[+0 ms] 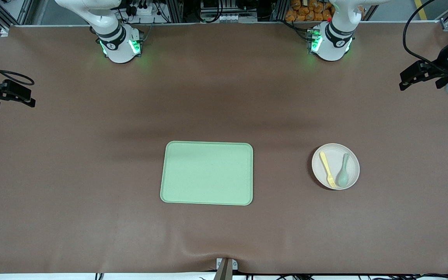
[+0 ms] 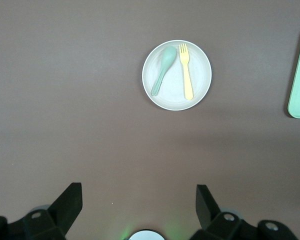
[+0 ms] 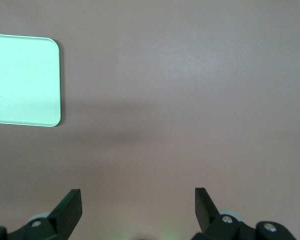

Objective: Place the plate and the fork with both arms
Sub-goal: 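Reach the left gripper down to the rim of the white plate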

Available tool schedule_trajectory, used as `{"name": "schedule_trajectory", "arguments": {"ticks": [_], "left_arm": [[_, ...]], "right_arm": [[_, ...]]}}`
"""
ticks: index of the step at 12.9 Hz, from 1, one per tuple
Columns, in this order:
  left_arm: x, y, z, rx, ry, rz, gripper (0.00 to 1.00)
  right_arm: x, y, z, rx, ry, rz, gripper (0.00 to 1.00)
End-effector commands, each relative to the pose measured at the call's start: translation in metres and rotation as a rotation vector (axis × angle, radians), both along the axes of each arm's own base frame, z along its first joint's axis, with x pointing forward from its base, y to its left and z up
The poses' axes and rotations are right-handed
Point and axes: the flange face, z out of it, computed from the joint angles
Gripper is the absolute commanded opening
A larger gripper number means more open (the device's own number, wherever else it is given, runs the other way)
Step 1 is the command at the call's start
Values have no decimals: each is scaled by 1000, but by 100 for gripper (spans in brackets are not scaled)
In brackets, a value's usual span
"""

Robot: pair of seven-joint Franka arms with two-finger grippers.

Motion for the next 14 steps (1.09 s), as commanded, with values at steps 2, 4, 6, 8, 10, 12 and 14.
{"name": "schedule_trajectory", "arguments": {"ticks": [2, 4, 6, 8, 10, 12, 14], "left_arm": [[8, 7, 8, 23, -4, 32, 100], [32, 16, -12, 11, 30, 31, 100], [56, 34, -67, -34, 96, 78, 100], [82, 44, -115, -20, 106, 85, 100], [103, 53, -167, -14, 121, 93, 100], [115, 57, -218, -36, 92, 107, 100], [118, 57, -265, -41, 74, 82, 100]], "right_arm": [[-4, 1, 1, -13, 1, 15, 100], [-4, 2, 0, -13, 2, 16, 100], [-4, 3, 0, -13, 4, 19, 100], [-4, 3, 0, -13, 2, 19, 100], [-4, 4, 0, -12, 2, 19, 100], [-4, 5, 0, -12, 4, 22, 100], [-3, 7, -1, -12, 5, 25, 100]]}}
